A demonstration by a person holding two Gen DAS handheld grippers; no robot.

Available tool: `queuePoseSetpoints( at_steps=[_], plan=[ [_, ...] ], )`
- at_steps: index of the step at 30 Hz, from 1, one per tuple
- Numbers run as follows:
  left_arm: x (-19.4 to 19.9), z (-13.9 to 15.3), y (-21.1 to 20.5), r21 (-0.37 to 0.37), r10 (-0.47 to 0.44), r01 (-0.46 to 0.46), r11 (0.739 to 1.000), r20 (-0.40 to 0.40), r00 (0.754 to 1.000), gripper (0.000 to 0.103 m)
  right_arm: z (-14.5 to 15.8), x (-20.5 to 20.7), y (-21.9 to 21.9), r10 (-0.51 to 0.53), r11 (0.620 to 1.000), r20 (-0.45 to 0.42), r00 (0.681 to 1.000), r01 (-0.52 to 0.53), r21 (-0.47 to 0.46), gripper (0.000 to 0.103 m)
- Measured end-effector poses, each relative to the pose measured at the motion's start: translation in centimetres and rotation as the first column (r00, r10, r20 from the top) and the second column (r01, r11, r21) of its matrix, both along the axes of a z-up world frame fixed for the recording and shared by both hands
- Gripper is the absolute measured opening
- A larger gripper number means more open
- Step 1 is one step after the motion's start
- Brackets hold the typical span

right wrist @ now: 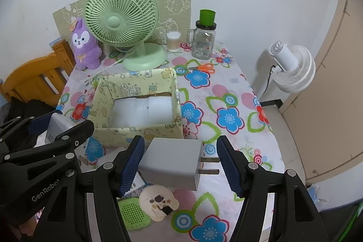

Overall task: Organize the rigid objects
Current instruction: 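Lift the larger charger with the left tool while the right tool carries the plug charger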

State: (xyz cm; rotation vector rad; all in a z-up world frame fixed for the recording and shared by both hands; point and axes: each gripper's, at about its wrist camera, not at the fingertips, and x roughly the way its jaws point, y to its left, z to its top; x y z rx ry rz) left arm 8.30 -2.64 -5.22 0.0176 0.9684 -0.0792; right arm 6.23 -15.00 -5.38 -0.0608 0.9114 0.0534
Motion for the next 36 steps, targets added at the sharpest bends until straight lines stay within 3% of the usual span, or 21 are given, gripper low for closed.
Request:
queuePoseSetpoints(
  at_steps=[15,36],
  plan=[
    [5.0,-1.0,0.5,0.028,0.094,-0.094,0.995,-0.014,0.995,0.059,-0.2,6.8,0.2,0.108,0.994,-0.006,0.994,-0.108,0.035,0.069],
    [10.1,-6.4,2.1,0.014,0.107,-0.106,0.994,-0.119,0.987,0.059,-3.5,13.5,1.9,0.103,0.993,-0.071,0.992,-0.099,0.062,0.069]
  ],
)
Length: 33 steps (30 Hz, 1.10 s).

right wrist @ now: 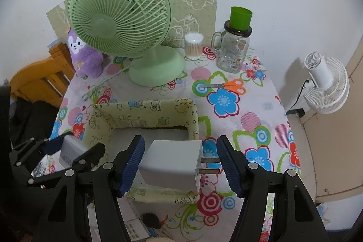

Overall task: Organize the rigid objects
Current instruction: 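Lift the larger charger with the left tool while the right tool carries the plug charger, then open the left tool over the box while the right tool releases the plug charger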

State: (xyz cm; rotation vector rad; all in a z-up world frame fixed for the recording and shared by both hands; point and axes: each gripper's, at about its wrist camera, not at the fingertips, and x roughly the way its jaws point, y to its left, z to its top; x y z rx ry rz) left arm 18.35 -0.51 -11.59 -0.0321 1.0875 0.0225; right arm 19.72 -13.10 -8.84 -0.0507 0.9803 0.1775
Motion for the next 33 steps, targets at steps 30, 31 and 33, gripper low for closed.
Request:
queuePoseSetpoints(
  at_steps=[30,31,33],
  plan=[
    [0.6,-3.4,-0.7,0.004,-0.036,0.037,0.999,-0.074,0.997,0.076,-4.9,1.0,1.8,0.025,0.999,-0.124,0.992,-0.030,-0.033,0.069],
    [0.6,-3.2,-0.8,0.012,-0.045,0.045,0.999,-0.067,0.997,0.078,-4.9,1.1,1.8,0.024,0.999,-0.124,0.992,-0.028,-0.030,0.069],
    [0.4,-2.9,-1.1,0.027,-0.058,0.060,0.998,-0.065,0.996,0.082,-4.9,1.2,1.6,0.020,0.999,-0.127,0.992,-0.023,-0.025,0.069]
  ],
)
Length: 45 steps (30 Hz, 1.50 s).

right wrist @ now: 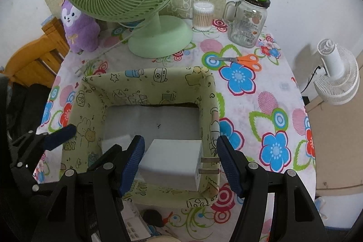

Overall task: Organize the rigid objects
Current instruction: 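Open the left tool over the box while the right tool releases the plug charger, then raise both tools up and away from the fabric box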

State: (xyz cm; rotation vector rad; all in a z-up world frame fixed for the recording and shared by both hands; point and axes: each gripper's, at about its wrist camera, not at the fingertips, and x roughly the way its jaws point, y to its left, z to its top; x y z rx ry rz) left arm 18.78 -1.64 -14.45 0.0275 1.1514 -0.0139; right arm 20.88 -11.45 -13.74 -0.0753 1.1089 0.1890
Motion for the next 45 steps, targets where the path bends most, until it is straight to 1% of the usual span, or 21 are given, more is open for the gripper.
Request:
queuePoseSetpoints(
  at_steps=[2,4,6,14,17,19,27,29,31,45],
  plan=[
    [-0.2,0.2,-0.2,0.011,-0.009,0.009,1.000,0.004,1.000,0.086,-0.1,0.1,0.0,0.001,1.000,-0.005,1.000,-0.001,-0.002,0.069],
    [-0.3,0.1,-0.3,0.039,-0.010,0.010,0.999,0.001,1.000,0.089,-0.4,0.1,0.1,0.001,1.000,-0.016,1.000,-0.002,-0.002,0.069],
    [-0.3,0.0,-0.3,0.053,-0.009,0.010,0.999,-0.007,1.000,0.091,-0.5,0.0,0.3,0.005,1.000,-0.008,1.000,-0.005,-0.017,0.069],
    [-0.6,-0.3,-0.1,0.065,-0.008,0.010,0.998,-0.034,0.999,0.092,-0.7,-0.4,0.8,0.006,0.999,0.013,1.000,-0.006,-0.052,0.070],
    [-1.0,-0.4,-0.1,0.070,-0.012,0.014,0.997,-0.039,0.999,0.092,-0.8,-0.6,0.8,0.001,0.999,0.006,1.000,-0.001,-0.051,0.074],
    [-1.2,-0.5,0.0,0.071,-0.012,0.015,0.997,-0.042,0.999,0.092,-1.1,-0.8,0.5,-0.013,0.999,-0.008,1.000,0.013,-0.038,0.079],
    [-2.1,-0.3,0.1,0.059,-0.014,0.017,0.998,-0.045,0.999,0.093,-1.6,-1.9,-0.6,-0.046,0.997,-0.062,0.997,0.049,0.057,0.088],
    [-2.4,-0.1,0.1,0.051,-0.014,0.016,0.999,-0.043,0.999,0.093,-1.4,-2.3,-0.7,-0.045,0.996,-0.054,0.998,0.049,0.072,0.090],
    [-2.7,0.1,0.2,0.048,-0.012,0.014,0.999,-0.037,0.999,0.093,-1.0,-2.8,-0.8,-0.046,0.996,-0.036,0.998,0.049,0.069,0.096],
    [-5.7,2.7,0.4,0.034,-0.004,0.004,0.999,0.016,1.000,0.094,2.1,-6.0,-0.7,-0.023,0.998,0.046,0.999,0.021,0.051,0.099]
  ],
)
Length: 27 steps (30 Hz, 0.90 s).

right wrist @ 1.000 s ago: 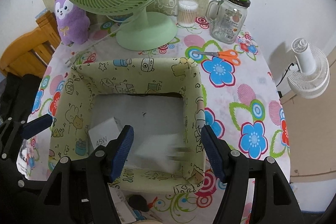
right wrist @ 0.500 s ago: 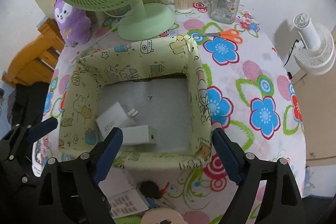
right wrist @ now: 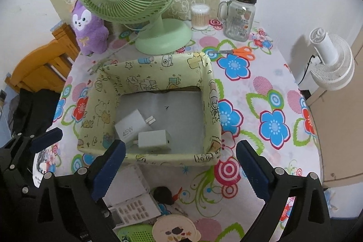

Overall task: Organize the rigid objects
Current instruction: 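Raise both tools up and away from the fabric box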

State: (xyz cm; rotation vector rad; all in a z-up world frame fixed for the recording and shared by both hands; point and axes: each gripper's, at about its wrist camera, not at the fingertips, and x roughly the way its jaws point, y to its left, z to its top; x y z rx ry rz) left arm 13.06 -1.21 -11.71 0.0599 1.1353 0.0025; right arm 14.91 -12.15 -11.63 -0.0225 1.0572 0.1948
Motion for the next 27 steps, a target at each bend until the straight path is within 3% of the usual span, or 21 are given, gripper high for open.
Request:
queuePoseSetpoints(
  at_steps=[16,27],
  plan=[
    [-4.3,2.4,0.8,-0.019,0.003,-0.002,1.000,0.053,0.999,0.095,3.5,-4.9,0.4,0.025,1.000,0.100,0.995,-0.024,-0.018,0.099],
    [-6.4,2.3,0.8,-0.038,-0.047,0.049,0.998,0.061,0.997,0.095,3.6,-7.6,0.3,0.016,1.000,0.116,0.993,-0.014,-0.016,0.099]
  ],
)
